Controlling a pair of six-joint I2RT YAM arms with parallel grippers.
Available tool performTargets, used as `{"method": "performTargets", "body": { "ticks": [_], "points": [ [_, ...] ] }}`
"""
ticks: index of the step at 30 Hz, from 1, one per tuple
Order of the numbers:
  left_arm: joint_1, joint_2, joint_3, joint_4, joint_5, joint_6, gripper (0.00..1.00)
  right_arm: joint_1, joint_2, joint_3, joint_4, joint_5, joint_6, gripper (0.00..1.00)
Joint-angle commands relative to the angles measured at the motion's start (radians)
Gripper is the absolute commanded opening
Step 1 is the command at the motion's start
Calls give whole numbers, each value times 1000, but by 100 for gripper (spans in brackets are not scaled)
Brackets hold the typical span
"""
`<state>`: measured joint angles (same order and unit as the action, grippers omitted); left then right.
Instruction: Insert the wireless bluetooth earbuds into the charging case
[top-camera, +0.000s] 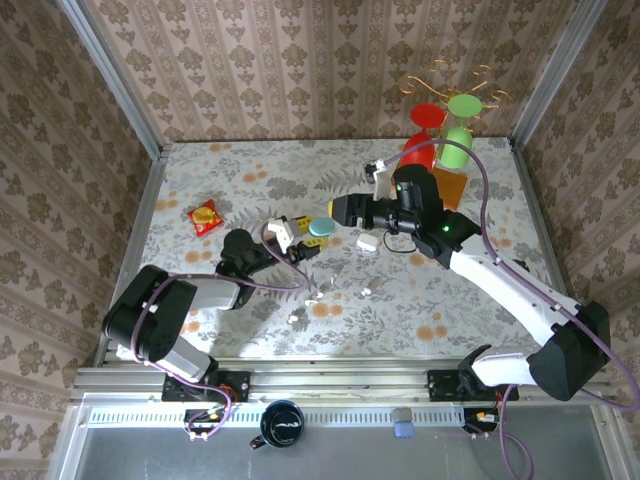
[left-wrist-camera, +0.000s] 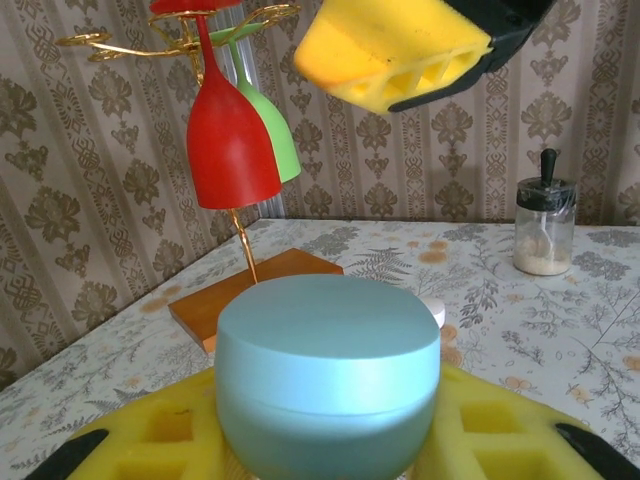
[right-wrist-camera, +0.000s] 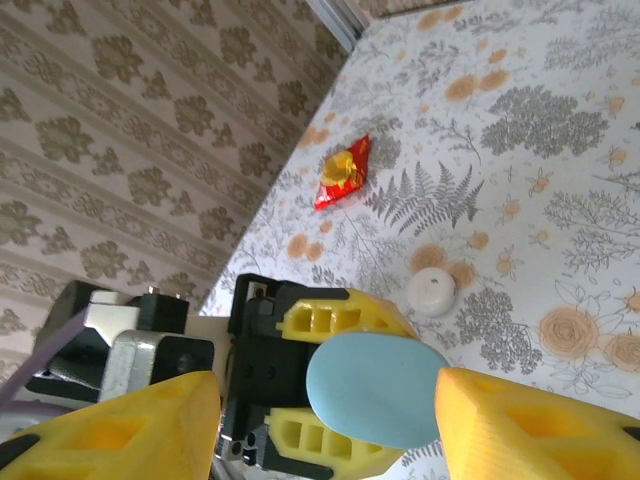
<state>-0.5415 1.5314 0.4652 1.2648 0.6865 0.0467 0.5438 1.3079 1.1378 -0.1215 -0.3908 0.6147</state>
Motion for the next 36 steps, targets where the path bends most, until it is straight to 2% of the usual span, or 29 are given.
{"method": "performTargets", "body": {
  "ticks": [1, 5, 9, 14, 22, 27, 36],
  "points": [
    [5, -36, 27, 31, -9, -67, 34, -34, 3, -59, 124, -84, 145, 69],
    [-3, -45, 48, 31, -36, -118, 34, -75, 34, -132, 298, -196, 311, 73],
    [-14, -44, 66, 33, -73, -140, 34, -85, 68, -167, 394, -262, 404, 73],
    [-17, -41, 94, 31, -133, -211, 34, -85, 116, -206, 498, -301, 508, 72],
    [-46, -23, 126, 31, -122, -218, 33, -85, 205, -235, 762, -374, 724, 67],
    [-53, -16, 127, 32, -128, -205, 33, -85, 243, -245, 893, -385, 826, 57],
    [-55, -33, 98, 32, -138, -179, 34, -85, 234, -254, 875, -373, 803, 19]
  ]
}}
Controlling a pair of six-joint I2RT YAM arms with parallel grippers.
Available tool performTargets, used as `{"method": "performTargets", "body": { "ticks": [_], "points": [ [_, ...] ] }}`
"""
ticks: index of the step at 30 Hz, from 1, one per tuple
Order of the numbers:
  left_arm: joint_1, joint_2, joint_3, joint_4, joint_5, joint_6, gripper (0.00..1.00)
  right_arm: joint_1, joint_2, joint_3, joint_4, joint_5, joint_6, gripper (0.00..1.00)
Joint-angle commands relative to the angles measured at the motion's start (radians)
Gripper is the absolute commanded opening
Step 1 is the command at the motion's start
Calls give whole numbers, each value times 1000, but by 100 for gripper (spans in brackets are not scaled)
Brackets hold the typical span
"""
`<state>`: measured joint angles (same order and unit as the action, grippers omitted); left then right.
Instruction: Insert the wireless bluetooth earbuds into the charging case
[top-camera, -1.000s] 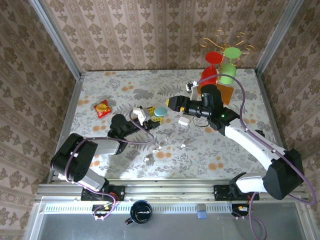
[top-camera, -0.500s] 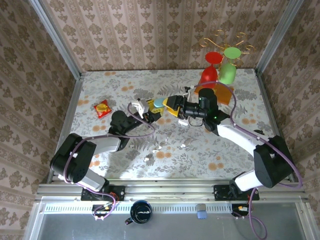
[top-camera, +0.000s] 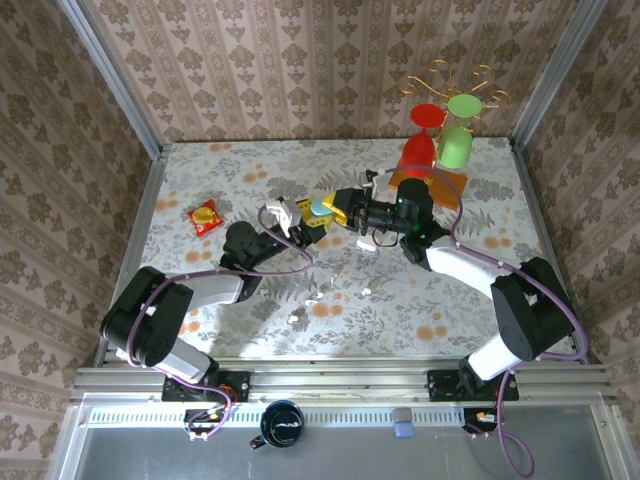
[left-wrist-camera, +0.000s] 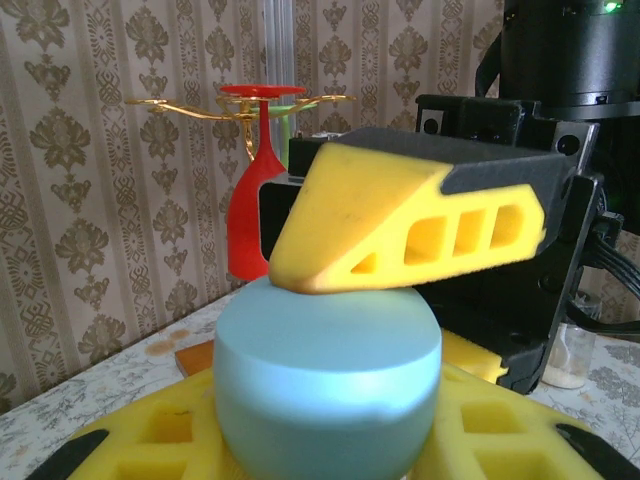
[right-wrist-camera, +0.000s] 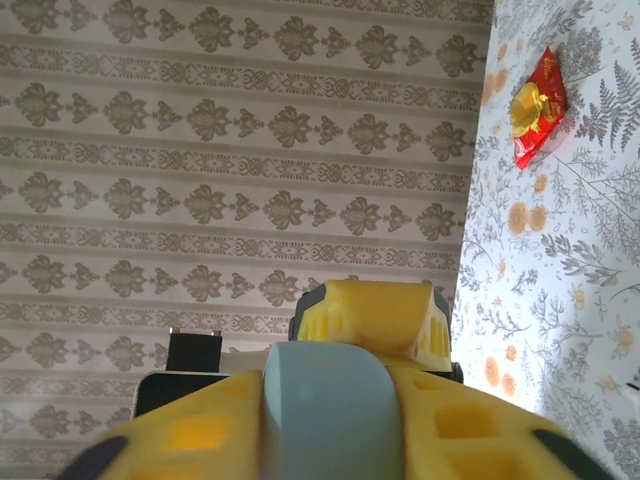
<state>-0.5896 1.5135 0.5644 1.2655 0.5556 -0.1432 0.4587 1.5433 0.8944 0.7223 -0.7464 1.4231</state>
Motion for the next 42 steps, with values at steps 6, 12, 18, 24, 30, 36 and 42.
{"method": "performTargets", "body": {
  "ticks": [6, 12, 18, 24, 30, 36, 42],
  "points": [
    [-4, -32, -20, 29, -34, 34, 59, -3, -10, -6, -5, -1, -45, 17],
    [37, -84, -103, 13, -95, 87, 97, -52, -51, -29, -220, 120, -214, 17],
    [92, -225, -166, -218, -239, 135, 100, -82, -51, -2, -522, 306, -448, 19],
    [93, -323, -30, -805, -536, 118, 100, -56, 74, 77, -587, 366, -533, 20],
    [94, -342, 10, -1038, -700, -1, 100, 7, 270, 220, -613, 375, -563, 23],
    [93, -338, 45, -1203, -756, -74, 100, 60, 446, 372, -658, 377, -582, 25],
    [94, -304, 38, -1229, -775, -137, 100, 77, 553, 481, -725, 378, -610, 29]
  ]
}}
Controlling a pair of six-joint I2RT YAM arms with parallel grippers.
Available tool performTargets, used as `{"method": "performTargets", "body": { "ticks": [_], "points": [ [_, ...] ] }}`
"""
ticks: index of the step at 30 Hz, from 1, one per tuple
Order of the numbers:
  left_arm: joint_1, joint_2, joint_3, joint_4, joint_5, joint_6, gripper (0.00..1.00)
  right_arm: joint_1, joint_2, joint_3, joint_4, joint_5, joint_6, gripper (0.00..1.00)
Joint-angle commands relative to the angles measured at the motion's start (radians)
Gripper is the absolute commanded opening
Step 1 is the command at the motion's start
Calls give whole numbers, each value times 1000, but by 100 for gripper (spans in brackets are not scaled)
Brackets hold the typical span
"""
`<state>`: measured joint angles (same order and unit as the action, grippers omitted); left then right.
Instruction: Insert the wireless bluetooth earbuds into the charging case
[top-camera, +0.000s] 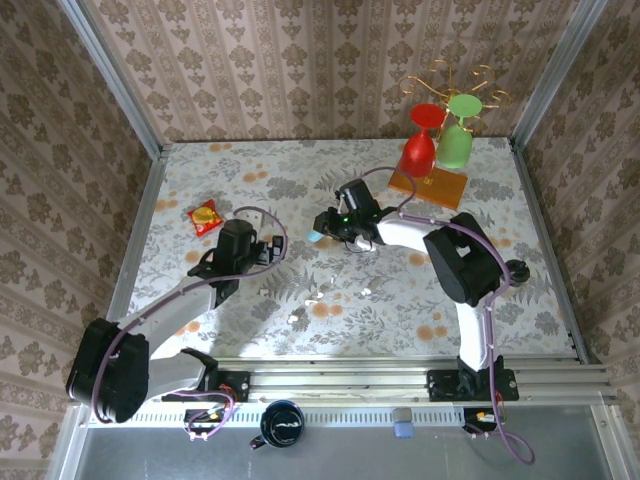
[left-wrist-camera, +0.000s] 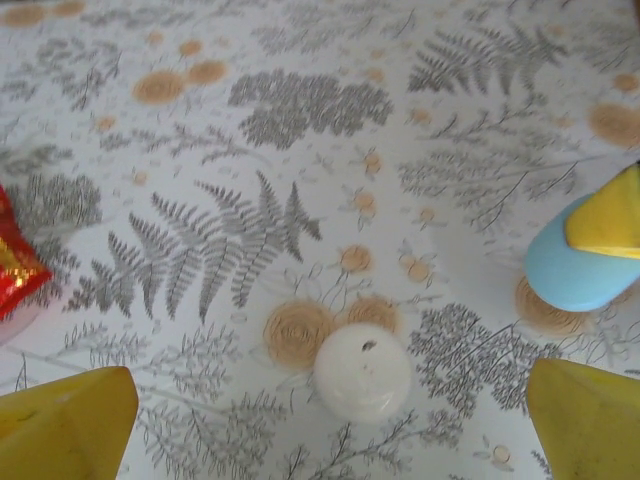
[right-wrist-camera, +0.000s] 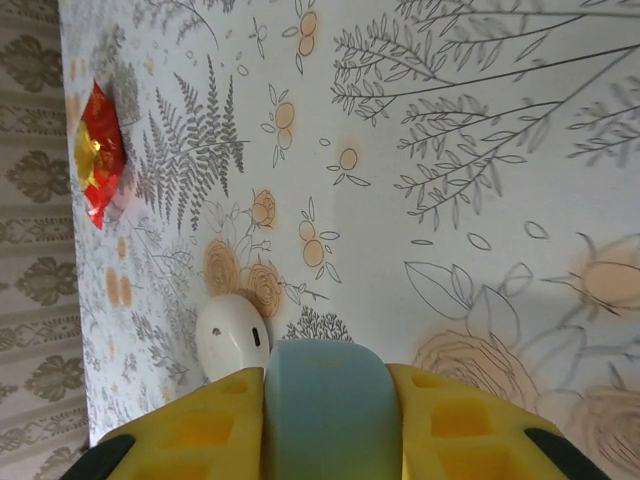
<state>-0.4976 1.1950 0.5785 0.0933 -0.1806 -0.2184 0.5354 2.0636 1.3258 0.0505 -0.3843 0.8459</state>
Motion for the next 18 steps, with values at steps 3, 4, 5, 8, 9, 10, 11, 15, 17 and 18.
{"method": "performTargets", "body": {
  "ticks": [3, 4, 5, 8, 9, 10, 11, 15, 17, 18],
  "points": [
    [2, 34, 29, -53, -23, -71, 100, 0, 58, 91, -111, 23, -76, 32],
    [2, 38, 27, -48, -17, -72, 100, 0, 64, 107, -137, 23, -102, 34],
    [2, 41, 27, -44, -14, -75, 100, 0, 67, 131, -177, 26, -139, 38],
    [2, 43, 25, -45, -4, -66, 100, 0, 70, 191, -283, 36, -238, 53],
    [4, 43, 26, -47, -4, -63, 100, 0, 66, 203, -311, 40, -268, 57],
    [5, 43, 27, -53, -2, -62, 100, 0, 59, 215, -342, 46, -303, 61],
    [7, 39, 28, -57, 0, -62, 100, -1, 47, 224, -370, 52, -335, 64],
    [10, 25, 23, -63, 22, -74, 100, -6, -41, 199, -430, 96, -486, 71],
    [9, 15, 17, -62, 35, -80, 100, -13, -106, 162, -452, 114, -623, 74],
    [10, 10, 16, -62, 41, -81, 100, -16, -136, 145, -467, 131, -692, 75]
  ]
}}
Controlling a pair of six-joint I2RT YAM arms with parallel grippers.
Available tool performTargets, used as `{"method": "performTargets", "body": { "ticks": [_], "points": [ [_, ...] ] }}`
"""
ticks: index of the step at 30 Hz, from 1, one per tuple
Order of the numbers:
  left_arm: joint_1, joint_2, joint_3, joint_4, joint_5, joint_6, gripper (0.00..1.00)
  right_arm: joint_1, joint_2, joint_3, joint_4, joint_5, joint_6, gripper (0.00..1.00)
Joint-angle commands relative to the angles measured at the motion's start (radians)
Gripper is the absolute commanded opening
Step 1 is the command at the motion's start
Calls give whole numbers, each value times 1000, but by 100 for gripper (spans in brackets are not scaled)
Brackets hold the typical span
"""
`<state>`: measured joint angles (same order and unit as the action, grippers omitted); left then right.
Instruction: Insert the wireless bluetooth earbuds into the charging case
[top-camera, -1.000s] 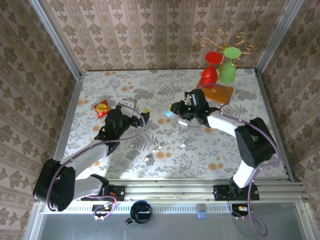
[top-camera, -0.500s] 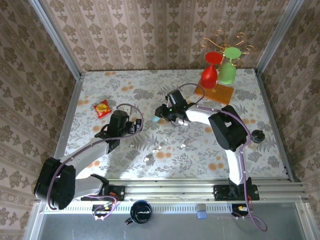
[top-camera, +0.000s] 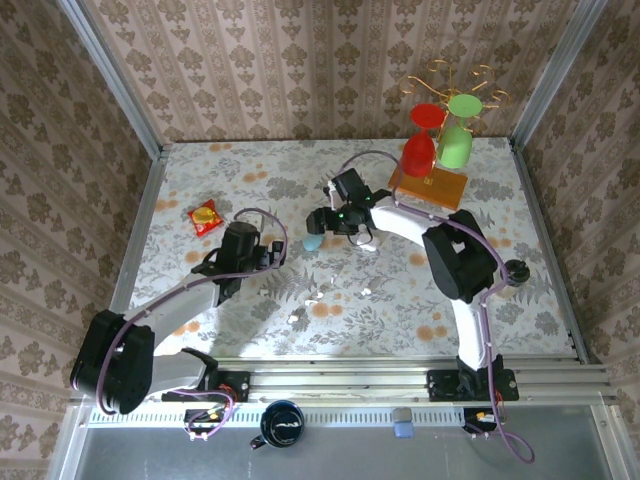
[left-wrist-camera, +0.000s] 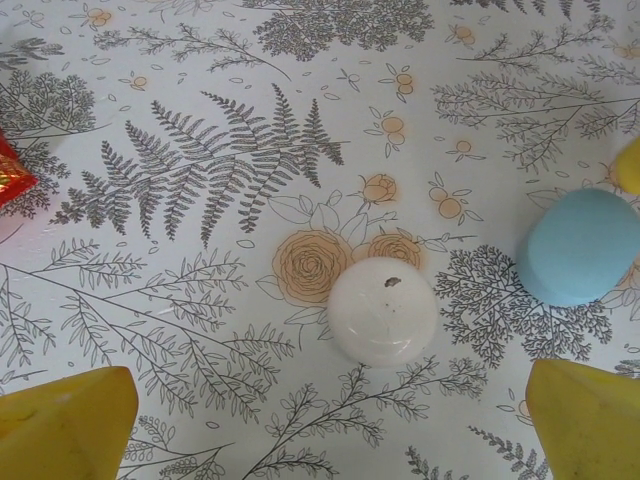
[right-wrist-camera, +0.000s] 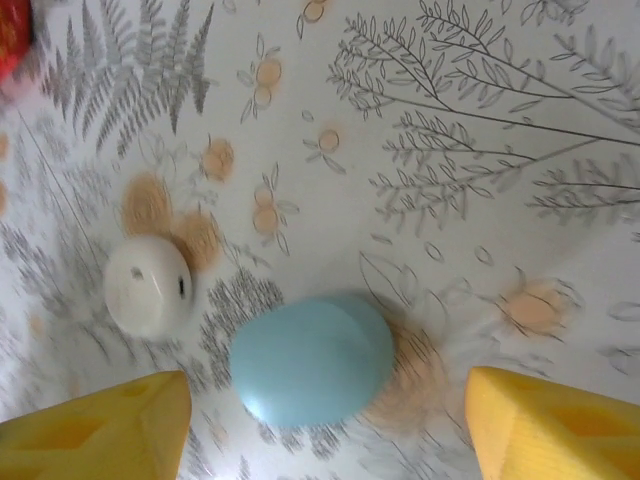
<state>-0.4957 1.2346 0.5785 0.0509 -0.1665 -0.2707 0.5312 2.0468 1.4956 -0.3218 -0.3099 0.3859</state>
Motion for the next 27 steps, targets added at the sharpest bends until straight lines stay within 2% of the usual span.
{"method": "performTargets", "body": {
  "ticks": [1, 8, 13, 21, 27],
  "points": [
    [8, -32, 15, -24, 32, -29, 100, -15, -151, -43, -120, 75, -317, 76],
    [6, -101, -31, -28, 56, -48, 100, -54, -302, -162, -250, 193, -878, 90],
    [6, -120, -51, -2, 59, -48, 100, -83, -290, -219, -260, 163, -1163, 94],
    [6, -124, -48, 3, 77, -36, 100, -146, -168, -134, -339, 148, -1265, 93],
    [6, -123, -62, 29, 71, -39, 100, -152, -87, -67, -376, 217, -1269, 90]
  ]
}}
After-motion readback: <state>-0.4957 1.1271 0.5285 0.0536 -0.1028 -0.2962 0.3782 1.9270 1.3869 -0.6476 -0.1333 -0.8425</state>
